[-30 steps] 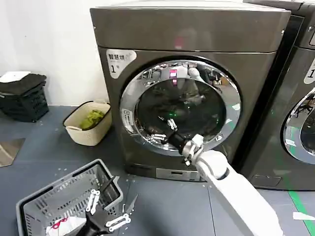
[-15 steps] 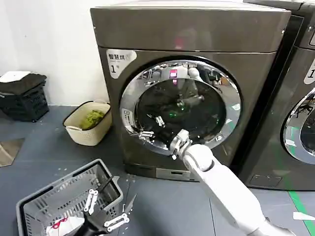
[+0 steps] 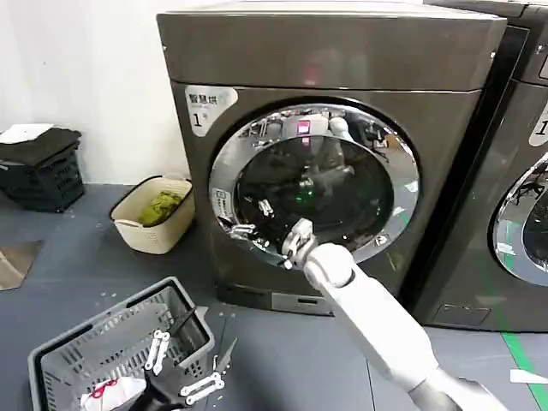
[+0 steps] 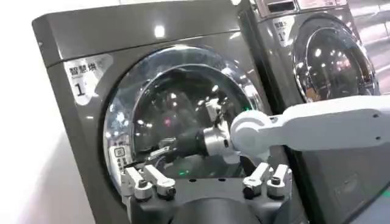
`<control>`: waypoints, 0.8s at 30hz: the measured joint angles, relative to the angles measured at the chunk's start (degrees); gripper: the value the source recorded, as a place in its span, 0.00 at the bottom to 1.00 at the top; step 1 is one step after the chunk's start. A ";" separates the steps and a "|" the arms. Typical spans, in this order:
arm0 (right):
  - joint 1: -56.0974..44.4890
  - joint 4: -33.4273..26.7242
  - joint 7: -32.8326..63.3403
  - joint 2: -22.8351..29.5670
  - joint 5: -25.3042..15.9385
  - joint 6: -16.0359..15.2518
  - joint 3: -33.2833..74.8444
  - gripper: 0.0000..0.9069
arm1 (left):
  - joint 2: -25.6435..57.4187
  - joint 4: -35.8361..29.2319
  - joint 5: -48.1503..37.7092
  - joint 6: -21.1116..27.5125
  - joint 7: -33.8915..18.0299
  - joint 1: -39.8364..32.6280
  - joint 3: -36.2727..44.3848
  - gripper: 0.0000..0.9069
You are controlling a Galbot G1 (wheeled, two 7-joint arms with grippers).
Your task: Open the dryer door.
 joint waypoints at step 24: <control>-0.77 3.32 -21.99 -9.17 13.56 10.27 -3.59 1.00 | 3.11 0.82 -7.65 2.36 -2.09 -1.41 -4.85 1.00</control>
